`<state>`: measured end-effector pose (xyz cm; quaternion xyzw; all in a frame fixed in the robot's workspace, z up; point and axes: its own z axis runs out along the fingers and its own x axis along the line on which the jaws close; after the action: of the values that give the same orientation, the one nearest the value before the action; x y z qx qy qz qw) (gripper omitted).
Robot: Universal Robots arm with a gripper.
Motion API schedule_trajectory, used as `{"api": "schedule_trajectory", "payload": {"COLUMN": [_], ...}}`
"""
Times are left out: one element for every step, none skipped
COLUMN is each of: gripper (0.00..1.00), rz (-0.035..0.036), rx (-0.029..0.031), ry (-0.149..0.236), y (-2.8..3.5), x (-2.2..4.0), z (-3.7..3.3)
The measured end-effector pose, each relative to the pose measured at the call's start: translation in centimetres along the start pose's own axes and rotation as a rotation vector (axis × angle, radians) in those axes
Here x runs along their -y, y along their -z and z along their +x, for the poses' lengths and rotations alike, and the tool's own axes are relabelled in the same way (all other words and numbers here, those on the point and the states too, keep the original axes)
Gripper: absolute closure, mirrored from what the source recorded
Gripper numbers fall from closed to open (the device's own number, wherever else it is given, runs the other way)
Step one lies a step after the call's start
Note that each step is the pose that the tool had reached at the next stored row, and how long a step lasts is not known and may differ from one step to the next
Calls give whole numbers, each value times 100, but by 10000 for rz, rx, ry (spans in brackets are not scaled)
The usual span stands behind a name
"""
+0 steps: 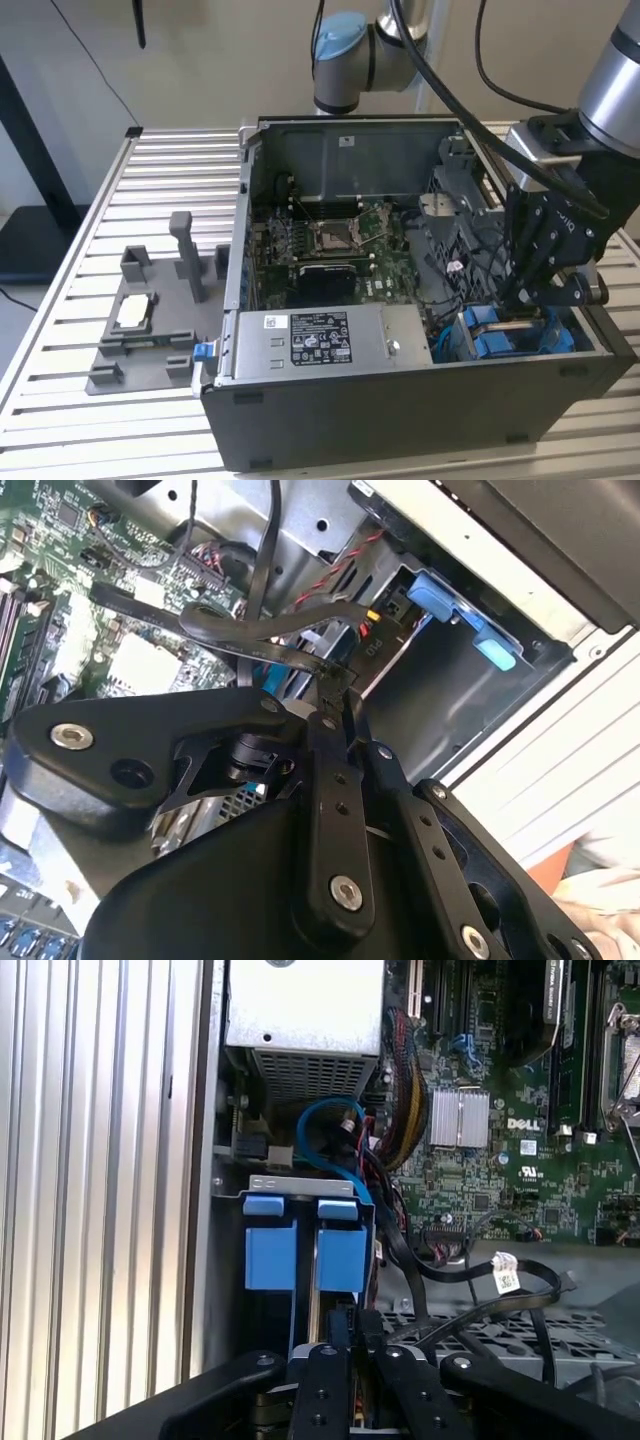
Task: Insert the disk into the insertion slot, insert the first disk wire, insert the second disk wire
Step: 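Insert the second disk wire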
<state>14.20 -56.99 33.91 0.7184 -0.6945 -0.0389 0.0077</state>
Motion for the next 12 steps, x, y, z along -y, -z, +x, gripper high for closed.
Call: {"api": "schedule_trajectory", "payload": {"gripper": [84, 84, 84, 84, 84, 84, 84, 84, 84, 84, 84, 84], "rz": [1, 2, 3, 3, 4, 5, 5, 5, 5, 4, 5, 5], "rx": [1, 3, 4, 4, 3, 2, 2, 3, 5, 6, 6, 6], "ry": [-22, -43, -60, -77, -92, -102, -103, -104, -104, -105, -105, -105], "y": [-5, -10, -15, -20, -23, -25, -25, -25, -27, -27, -27, -27], "x": [1, 1, 2, 2, 2, 2, 2, 2, 2, 2, 2, 2], "z": [0, 0, 1, 1, 1, 1, 1, 1, 1, 1, 1, 1]}}
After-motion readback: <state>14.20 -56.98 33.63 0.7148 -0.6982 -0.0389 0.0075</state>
